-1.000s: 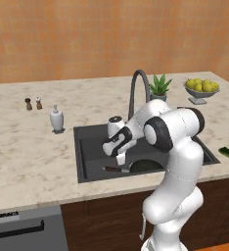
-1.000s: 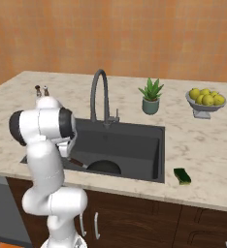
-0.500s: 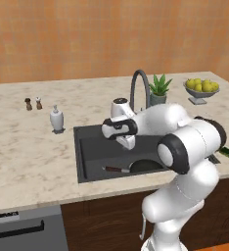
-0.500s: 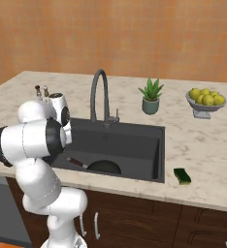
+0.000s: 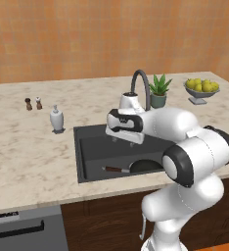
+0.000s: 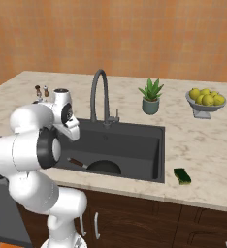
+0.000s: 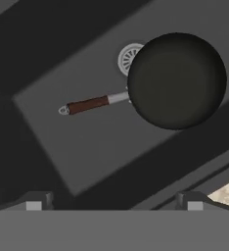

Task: Pick the pan and sponge and place them into the sink. Then turn on the water.

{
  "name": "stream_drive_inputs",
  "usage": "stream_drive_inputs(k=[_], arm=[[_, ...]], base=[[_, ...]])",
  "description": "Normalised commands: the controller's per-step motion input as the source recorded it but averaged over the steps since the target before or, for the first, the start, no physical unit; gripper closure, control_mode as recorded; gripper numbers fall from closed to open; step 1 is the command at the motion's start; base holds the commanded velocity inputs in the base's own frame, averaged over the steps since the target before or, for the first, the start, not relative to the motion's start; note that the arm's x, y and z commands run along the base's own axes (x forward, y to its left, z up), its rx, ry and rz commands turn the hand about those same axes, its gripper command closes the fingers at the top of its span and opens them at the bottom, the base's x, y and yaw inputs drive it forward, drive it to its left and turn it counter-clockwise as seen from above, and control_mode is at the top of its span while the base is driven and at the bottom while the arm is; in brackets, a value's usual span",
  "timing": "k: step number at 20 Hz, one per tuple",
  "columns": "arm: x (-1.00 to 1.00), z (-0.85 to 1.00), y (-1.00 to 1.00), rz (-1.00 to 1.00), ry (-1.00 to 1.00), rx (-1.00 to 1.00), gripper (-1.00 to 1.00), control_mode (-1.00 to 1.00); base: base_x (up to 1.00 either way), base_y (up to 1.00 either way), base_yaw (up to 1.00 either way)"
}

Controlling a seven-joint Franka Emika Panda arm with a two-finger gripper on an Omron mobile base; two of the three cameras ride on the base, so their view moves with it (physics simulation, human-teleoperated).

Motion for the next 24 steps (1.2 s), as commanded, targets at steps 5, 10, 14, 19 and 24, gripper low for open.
stream_drive_inputs(k=[5, 10, 14, 19, 24], arm=[[-0.40, 0.01, -0.33, 0.20, -0.03, 0.15, -1.00, -1.00], [-0.79, 0.33, -0.19, 0.17, -0.09, -0.01, -1.00, -1.00], [-0.29, 0.54, -0.31, 0.15, -0.01, -0.03, -1.00, -1.00], [-0.13, 0.51, -0.82, 0.15, 0.10, -0.10, -1.00, -1.00], [-0.17, 0.24, -0.91, 0.13, 0.14, -0.17, -1.00, -1.00]], base=[[0.00, 0.00, 0.00], [0.00, 0.00, 0.00], [0.00, 0.00, 0.00], [0.00, 0.00, 0.00], [0.00, 0.00, 0.00]])
